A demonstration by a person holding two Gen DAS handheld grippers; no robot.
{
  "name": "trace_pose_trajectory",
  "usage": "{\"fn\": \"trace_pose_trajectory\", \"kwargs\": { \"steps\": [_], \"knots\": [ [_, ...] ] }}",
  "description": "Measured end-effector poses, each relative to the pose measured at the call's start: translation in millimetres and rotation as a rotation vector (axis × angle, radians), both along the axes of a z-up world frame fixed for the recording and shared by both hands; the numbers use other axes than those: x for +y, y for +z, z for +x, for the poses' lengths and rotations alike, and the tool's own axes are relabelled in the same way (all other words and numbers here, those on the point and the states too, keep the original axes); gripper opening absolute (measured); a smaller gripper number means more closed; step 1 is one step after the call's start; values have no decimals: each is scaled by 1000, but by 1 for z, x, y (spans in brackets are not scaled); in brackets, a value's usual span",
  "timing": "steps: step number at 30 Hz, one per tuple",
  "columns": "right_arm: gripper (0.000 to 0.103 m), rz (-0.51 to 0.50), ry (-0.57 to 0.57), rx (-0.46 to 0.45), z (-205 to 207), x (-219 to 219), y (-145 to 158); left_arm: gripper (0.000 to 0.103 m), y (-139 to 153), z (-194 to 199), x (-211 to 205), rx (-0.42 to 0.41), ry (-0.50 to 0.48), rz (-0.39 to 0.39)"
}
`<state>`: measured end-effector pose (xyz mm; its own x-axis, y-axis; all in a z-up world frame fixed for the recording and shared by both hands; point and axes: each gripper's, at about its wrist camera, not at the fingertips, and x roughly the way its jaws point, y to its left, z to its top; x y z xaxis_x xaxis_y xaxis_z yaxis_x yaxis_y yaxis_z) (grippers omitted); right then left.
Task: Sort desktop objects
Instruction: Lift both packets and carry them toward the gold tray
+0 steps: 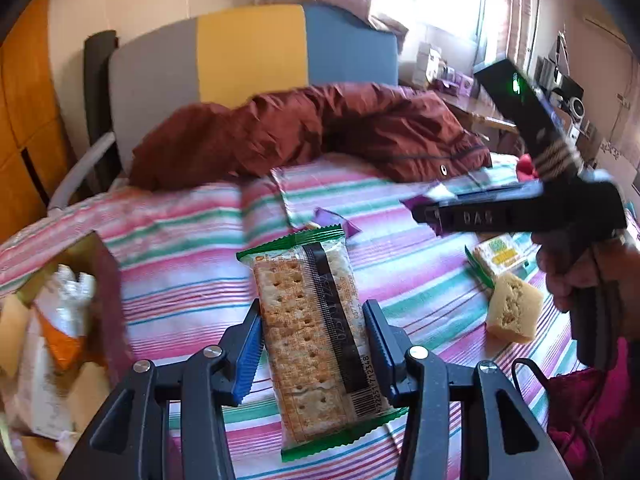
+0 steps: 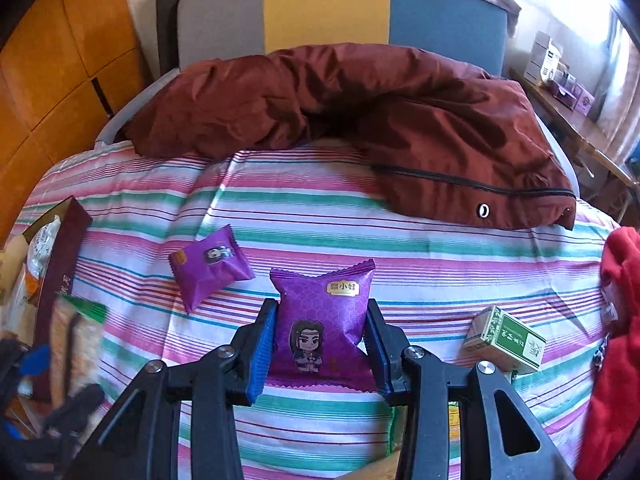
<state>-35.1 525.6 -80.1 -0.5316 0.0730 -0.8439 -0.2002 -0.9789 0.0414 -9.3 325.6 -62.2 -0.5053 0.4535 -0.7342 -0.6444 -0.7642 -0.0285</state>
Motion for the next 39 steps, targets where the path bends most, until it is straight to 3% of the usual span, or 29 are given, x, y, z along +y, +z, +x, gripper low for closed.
{"fn": "trace_pose_trajectory", "kwargs": {
  "steps": [18,27,39],
  "knots": [
    [42,6,31,22,4,-22,3,48,43,10,-79,72,130,44],
    [42,-10,64,69,7,-38,13,48,49,13,-118,88,196,54],
    [42,3,106,63,11,-67,15,48,47,10,-158,72,268,69]
  ]
}}
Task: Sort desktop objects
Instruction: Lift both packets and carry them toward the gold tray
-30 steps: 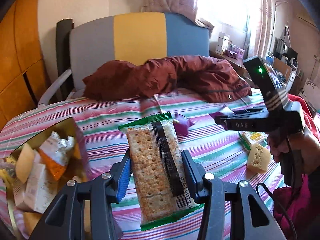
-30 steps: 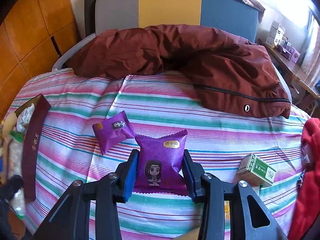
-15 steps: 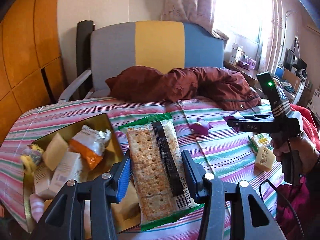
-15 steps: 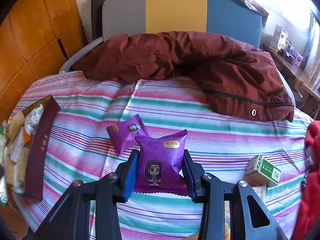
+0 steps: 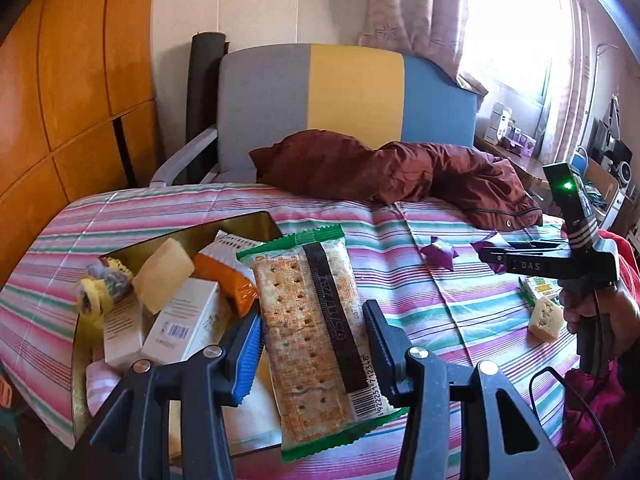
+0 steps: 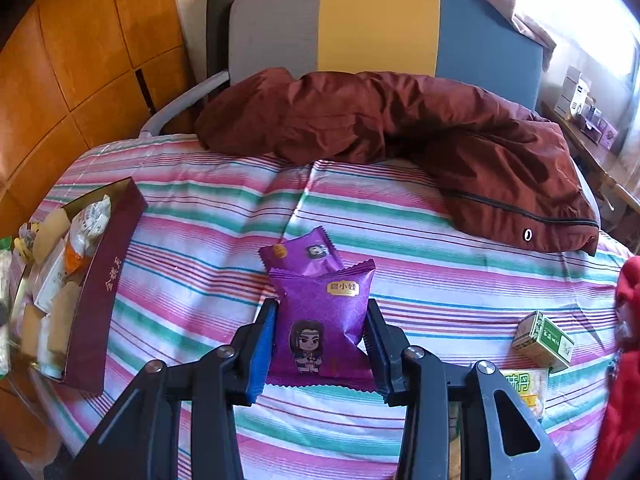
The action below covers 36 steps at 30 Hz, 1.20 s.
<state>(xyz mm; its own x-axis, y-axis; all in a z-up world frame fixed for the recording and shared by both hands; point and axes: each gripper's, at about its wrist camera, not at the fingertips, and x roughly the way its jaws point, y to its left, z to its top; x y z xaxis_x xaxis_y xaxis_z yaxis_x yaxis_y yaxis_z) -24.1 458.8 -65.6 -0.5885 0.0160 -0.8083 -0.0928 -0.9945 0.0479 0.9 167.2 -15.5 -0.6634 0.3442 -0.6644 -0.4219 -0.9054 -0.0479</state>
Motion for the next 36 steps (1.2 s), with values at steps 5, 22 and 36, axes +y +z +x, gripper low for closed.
{"fn": "trace_pose_trajectory", "kwargs": {
  "steps": [5,22,36],
  "knots": [
    [42,4,23,-3,4,-13,3,48,-2,0,-10,-10,20,6],
    [42,-40,137,18,25,-85,21,48,-11,2,-52,-42,81,50],
    [42,-164,312,89,42,-203,34,48,-20,3,-110,-69,178,105]
  ]
}}
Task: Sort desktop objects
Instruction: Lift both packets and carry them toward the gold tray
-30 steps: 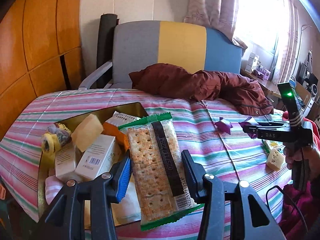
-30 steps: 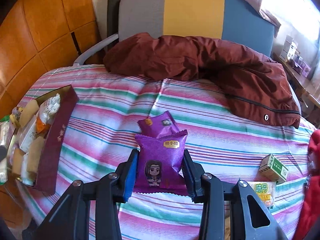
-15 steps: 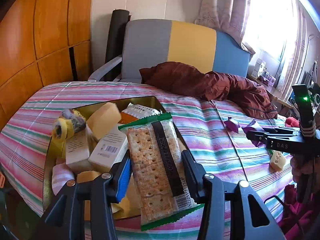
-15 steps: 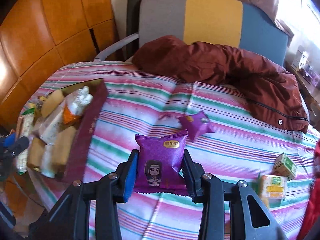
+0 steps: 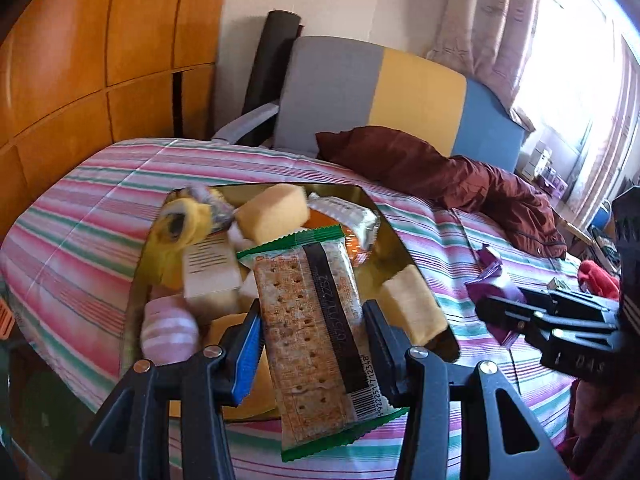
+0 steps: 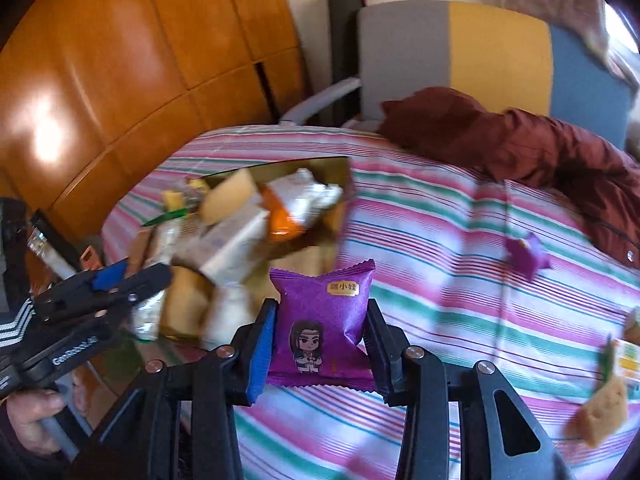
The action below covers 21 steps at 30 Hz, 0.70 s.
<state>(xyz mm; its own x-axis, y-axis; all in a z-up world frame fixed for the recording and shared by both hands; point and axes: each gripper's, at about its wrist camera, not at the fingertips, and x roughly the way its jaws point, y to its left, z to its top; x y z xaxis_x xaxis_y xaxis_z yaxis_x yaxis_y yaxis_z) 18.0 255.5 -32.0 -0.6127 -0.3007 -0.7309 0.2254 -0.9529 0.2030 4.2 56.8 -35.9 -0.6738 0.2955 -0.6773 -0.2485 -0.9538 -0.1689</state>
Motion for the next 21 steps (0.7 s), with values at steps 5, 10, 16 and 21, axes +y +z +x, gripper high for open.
{"fn": "trace_pose_trajectory", "kwargs": {
  "steps": [5,10,16,21],
  "knots": [
    [42,-10,39,4,-5,-26,-1,48,-4,-2,-26,-18,53,26],
    [42,-4,61,-9,-13,-41,-7,48,-9,-6,-51,-47,99,75],
    [42,-8,72,-6,-25,-53,-7,48,-3,-19,-56,-45,92,113],
    [42,-6,65,11,-38,-57,0,48,0,-21,-40,-36,48,101]
  ]
}}
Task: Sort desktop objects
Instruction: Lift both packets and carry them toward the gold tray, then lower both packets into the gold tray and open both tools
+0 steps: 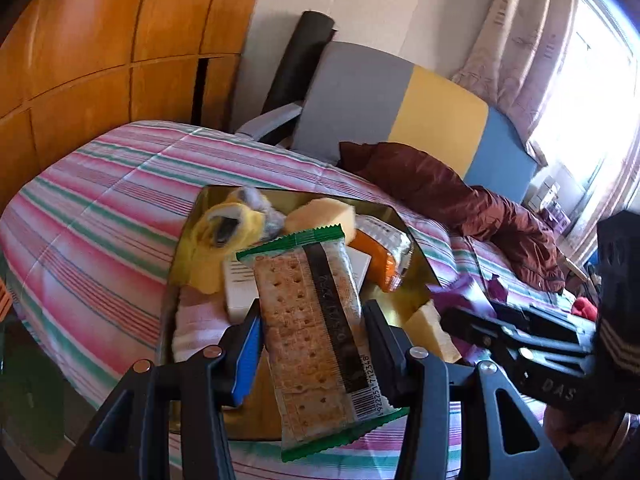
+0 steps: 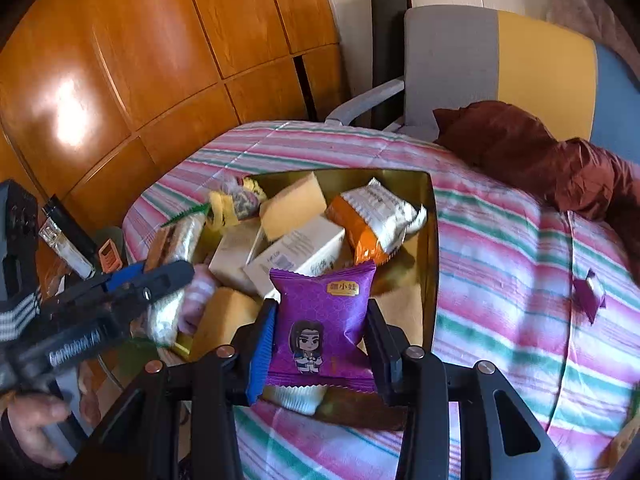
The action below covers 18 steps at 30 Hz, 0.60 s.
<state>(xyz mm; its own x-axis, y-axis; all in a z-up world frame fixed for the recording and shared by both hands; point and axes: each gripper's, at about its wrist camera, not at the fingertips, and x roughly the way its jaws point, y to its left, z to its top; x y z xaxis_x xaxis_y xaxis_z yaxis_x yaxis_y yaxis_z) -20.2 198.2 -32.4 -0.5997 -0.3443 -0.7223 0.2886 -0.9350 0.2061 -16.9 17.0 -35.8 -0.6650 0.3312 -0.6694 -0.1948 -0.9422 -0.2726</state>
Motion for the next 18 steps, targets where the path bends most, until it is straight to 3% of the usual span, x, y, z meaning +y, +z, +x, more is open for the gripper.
{"fn": "trace_pose_trajectory", "kwargs": {
  "steps": [18],
  "knots": [
    [43,-50,-38,-21,-35,4,-2,48,-24,-12,23,-53,-20,-3]
  ]
}}
